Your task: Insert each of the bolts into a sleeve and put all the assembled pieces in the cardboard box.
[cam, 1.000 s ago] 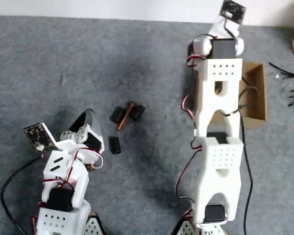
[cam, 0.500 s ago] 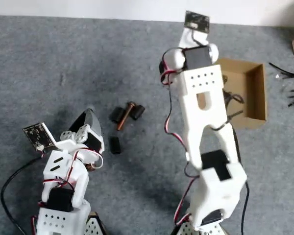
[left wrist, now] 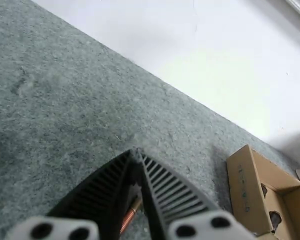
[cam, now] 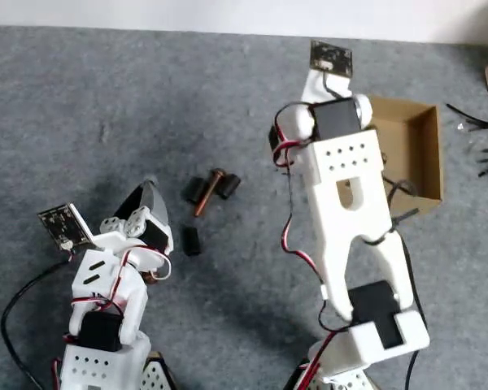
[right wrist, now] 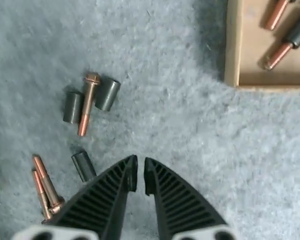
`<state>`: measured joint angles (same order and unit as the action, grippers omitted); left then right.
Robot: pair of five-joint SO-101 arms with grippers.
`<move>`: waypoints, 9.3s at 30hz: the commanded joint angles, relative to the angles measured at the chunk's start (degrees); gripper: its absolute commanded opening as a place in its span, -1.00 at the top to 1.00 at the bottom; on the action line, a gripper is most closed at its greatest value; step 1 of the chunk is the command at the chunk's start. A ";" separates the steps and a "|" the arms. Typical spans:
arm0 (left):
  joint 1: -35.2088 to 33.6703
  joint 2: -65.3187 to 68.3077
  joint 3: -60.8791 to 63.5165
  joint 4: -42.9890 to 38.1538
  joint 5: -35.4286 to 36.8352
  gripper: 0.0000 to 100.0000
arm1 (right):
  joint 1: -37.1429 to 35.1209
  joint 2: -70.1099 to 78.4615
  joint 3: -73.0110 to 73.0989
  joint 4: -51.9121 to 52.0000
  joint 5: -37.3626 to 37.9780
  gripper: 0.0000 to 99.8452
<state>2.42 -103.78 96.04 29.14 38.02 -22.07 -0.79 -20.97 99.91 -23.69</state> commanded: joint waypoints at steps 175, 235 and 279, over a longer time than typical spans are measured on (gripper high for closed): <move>1.98 39.25 -15.60 0.88 -20.40 0.98 | 3.91 -104.57 116.44 -62.20 28.13 0.99; -5.05 77.41 -32.31 25.58 -9.58 0.65 | 9.98 -104.22 124.26 -68.09 28.13 0.99; -31.34 56.31 -37.23 25.67 -132.13 0.99 | 11.21 -104.22 124.26 -68.00 28.13 0.98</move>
<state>-25.19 -49.45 63.52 54.02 -77.85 -11.43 -104.44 95.69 33.45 3.82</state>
